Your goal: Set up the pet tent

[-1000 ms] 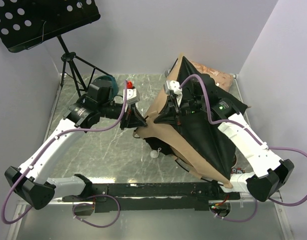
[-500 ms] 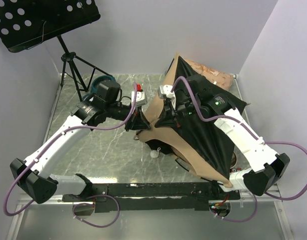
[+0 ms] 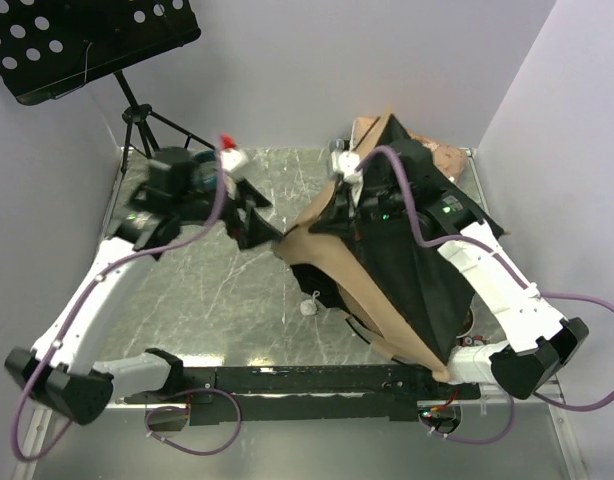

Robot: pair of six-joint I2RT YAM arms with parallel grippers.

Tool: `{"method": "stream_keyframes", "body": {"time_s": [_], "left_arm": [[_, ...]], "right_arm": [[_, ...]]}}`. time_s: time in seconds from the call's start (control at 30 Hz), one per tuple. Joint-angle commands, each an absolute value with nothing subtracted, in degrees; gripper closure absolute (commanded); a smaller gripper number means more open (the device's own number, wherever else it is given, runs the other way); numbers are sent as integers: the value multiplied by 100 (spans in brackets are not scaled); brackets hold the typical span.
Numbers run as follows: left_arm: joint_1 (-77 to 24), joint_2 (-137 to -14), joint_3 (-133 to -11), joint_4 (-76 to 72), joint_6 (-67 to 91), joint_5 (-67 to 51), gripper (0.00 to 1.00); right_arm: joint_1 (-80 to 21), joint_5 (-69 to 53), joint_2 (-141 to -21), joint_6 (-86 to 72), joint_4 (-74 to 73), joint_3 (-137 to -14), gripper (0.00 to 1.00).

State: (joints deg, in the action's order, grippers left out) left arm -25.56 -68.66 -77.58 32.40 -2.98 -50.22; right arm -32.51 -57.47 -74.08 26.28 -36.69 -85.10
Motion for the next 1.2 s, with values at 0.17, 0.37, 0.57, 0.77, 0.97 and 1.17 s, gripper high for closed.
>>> {"method": "stream_keyframes", "body": {"time_s": [0.17,0.37,0.57,0.77,0.97,1.17], "left_arm": [[-687,-5354,-6735,792,2405,-3852,0],[-448,-5396,-5416,424,3031,-4464,0],[-764,-6159,-5676,-256,2621,-4281,0],[-1151,-6890,-6214,-675,2031,-4112,0],[-1151,-6821,-6126,-1380,1101,-5475,63],[-950,-6399,-6582,-765,510,-5274,99]], "right_arm": [[-2646,-5231,-6795,783,-662,-8447,100],[-2575,-5053,-6688,238,182,-8753,100],[-2575,-5264,-6653,-456,597,-8912,100],[-2584,-5738,-6662,-1264,1256,-8851,100],[-2566,-5941,-6653,-1512,1266,-8868,100],[-2479,-5696,-6460,-1046,730,-8789,100]]}}
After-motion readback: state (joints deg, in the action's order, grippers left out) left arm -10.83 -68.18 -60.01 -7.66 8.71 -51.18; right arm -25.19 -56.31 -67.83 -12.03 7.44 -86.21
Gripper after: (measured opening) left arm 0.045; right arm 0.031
